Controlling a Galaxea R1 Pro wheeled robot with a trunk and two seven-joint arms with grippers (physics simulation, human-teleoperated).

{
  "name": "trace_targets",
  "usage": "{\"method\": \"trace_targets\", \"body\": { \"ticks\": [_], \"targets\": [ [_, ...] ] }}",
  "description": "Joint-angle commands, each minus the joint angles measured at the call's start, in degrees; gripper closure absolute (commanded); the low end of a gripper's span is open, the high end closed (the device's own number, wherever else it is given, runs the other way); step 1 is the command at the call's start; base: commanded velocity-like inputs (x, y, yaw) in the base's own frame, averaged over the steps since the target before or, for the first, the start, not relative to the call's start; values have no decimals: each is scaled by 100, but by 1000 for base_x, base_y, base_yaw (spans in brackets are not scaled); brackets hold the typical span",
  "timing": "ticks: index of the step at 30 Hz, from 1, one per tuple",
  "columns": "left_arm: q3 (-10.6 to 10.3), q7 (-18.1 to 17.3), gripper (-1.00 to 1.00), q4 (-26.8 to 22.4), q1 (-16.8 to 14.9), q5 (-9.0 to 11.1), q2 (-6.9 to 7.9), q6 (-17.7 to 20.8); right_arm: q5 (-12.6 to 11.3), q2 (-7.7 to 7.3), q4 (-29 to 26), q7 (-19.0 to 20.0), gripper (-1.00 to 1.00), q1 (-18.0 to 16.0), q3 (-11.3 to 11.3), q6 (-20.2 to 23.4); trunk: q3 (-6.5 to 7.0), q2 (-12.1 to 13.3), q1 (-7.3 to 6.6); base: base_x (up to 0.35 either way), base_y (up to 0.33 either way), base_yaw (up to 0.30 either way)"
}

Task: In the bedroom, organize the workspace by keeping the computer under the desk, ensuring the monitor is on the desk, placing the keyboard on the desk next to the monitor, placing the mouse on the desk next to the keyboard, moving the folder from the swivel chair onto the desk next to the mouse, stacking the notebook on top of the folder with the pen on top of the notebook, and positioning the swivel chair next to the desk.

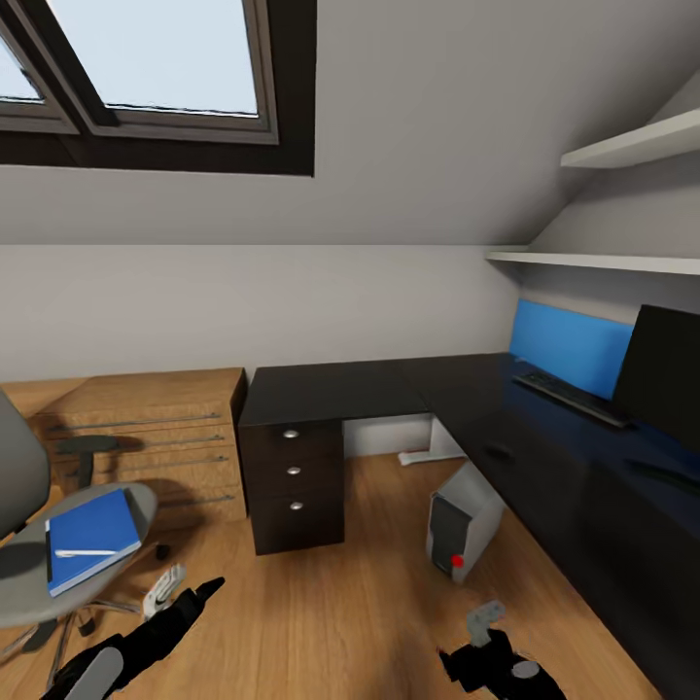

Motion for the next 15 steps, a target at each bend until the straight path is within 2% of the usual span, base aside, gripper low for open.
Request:
{"method": "trace_targets", "body": {
  "ticks": [1,2,3,4,6,7,8,9,11,13,15],
  "targets": [
    [-118,-12,-100,-295,13,31,-23,44,-63,-233,336,-25,-100,229,22,-714,-6,-3,3,306,204,0],
    [-250,0,-100,-463,17,28,-53,68,-66,-305,574,-29,-100,295,21,-1103,-6,-3,3,306,197,0],
    [-332,10,-100,-568,19,27,-71,95,-70,-329,694,-35,-100,318,21,-1265,-6,-3,3,306,190,0],
    [-598,76,-100,-1004,5,23,-113,279,-78,-374,1061,-46,-100,363,21,-1607,-6,-3,3,306,175,0],
    [-730,205,-100,-1364,-15,23,-141,468,-81,-391,1309,-50,-100,380,21,-1750,-6,-3,3,306,171,0],
    [-815,414,-100,-1731,-49,21,-205,678,-87,-398,1545,-53,-100,389,20,-1842,-6,-3,3,306,166,-8],
    [-844,547,-100,-1898,-76,19,-251,789,-92,-400,1660,-50,-100,392,19,-1880,-6,-3,3,306,165,-31],
    [-941,1556,-100,-2465,-472,18,-582,1391,-91,-397,2126,-9,-100,402,12,-2008,-6,-3,3,149,90,-216],
    [-955,1813,-100,-2584,-596,20,-690,1543,-99,-398,2196,-1,-100,403,8,-2024,-6,-3,3,107,65,-230],
    [-962,2334,-100,-2893,-843,39,-930,1982,-121,-404,2343,3,-100,405,0,-2043,30,77,-41,34,21,-160],
    [-965,2444,-100,-2912,-1114,48,-1008,2069,-132,-396,2487,5,-100,405,-2,-2053,65,157,-85,10,6,-54]
  ]
}}
